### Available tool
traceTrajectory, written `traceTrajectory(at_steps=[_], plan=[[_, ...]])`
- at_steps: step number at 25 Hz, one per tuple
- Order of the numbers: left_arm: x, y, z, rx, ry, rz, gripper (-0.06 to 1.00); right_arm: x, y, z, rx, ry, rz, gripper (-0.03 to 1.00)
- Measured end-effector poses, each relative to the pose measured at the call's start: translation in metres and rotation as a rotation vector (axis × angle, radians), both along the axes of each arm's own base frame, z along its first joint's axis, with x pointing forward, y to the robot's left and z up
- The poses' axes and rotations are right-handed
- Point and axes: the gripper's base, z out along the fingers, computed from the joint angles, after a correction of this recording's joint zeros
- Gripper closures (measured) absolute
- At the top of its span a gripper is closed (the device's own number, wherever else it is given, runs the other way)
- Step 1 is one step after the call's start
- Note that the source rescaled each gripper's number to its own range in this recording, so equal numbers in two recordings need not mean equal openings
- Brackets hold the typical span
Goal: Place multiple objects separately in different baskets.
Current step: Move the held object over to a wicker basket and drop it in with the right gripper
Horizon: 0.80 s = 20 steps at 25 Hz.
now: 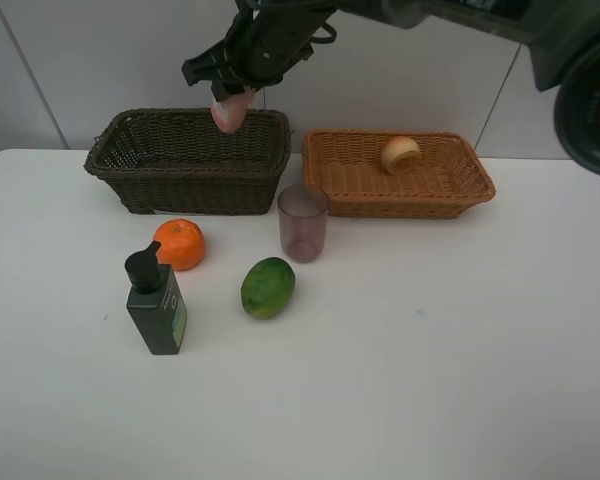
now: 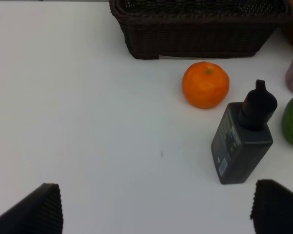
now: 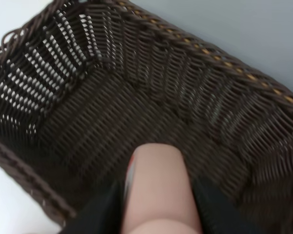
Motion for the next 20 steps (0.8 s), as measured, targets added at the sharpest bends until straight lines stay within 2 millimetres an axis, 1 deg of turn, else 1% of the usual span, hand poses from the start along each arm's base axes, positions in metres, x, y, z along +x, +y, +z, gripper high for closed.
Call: traceTrajectory(at_steps=[6, 11, 15, 18, 20], plan=[[0.000, 0.000, 0.000, 0.000, 0.000, 0.000, -0.06, 0.012, 0.009, -0.010, 0.052, -0.120, 0.023, 0.96], [0.000, 0.000, 0.000, 0.000, 0.000, 0.000, -0.06, 0.022, 0.014, -0.033, 0.067, -0.154, 0.021, 0.96], [0.000, 0.000, 0.000, 0.000, 0.000, 0.000, -0.06, 0.030, 0.012, -0.053, 0.066, -0.155, 0.010, 0.96], [0.000, 0.000, 0.000, 0.000, 0.000, 0.000, -0.06, 0.032, 0.013, -0.063, 0.058, -0.144, 0.010, 0.96], [0.000, 0.000, 0.000, 0.000, 0.000, 0.000, -0.06, 0.032, 0.014, -0.066, 0.056, -0.142, 0.010, 0.96]])
